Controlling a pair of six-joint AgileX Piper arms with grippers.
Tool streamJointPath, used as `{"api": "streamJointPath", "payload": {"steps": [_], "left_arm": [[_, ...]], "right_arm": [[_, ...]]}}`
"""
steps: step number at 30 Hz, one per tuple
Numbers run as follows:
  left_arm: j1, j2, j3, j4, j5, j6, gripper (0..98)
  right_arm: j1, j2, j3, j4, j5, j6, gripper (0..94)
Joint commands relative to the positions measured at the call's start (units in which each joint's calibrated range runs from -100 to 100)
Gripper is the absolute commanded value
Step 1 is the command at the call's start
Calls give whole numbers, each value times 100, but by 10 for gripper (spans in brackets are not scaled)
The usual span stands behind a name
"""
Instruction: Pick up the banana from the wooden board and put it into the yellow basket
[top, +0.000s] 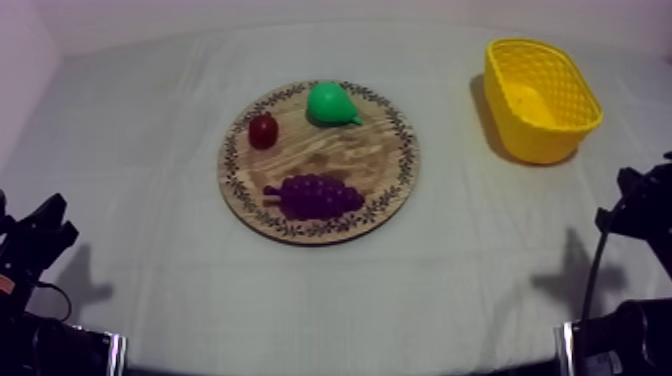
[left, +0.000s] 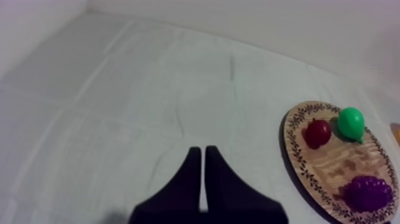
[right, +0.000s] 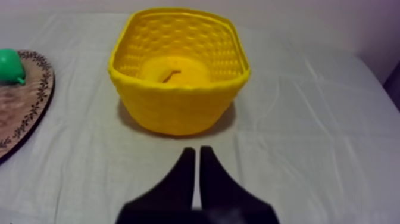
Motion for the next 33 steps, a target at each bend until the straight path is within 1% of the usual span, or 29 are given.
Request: {"api": "streamJointPath", "payload": {"steps": [1,3,7,10,14,17,33], "left_arm": [[2,0,1,0,-2,1,0],[2,0,1,0,-2,0,0],[2,0,1,0,-2,1,0],[2,0,1,0,-2,2,0],[2,0,1,0,-2,0,0],[2,0,1,0,-2,-1,0],[2,0,1,0,-2,-1,0]], "right_arm": [[28,-312,96,-62,192,-206,3],[37,-471,117,-210,409,-120,3],[2,-698,132,-332,633,-13,3],[-32,-770,135,-363,750,60,3],[-45,-799,137,-370,806,359,3],[-48,-805,137,-371,818,500,3],[-49,-808,137,-372,824,541,3]]}}
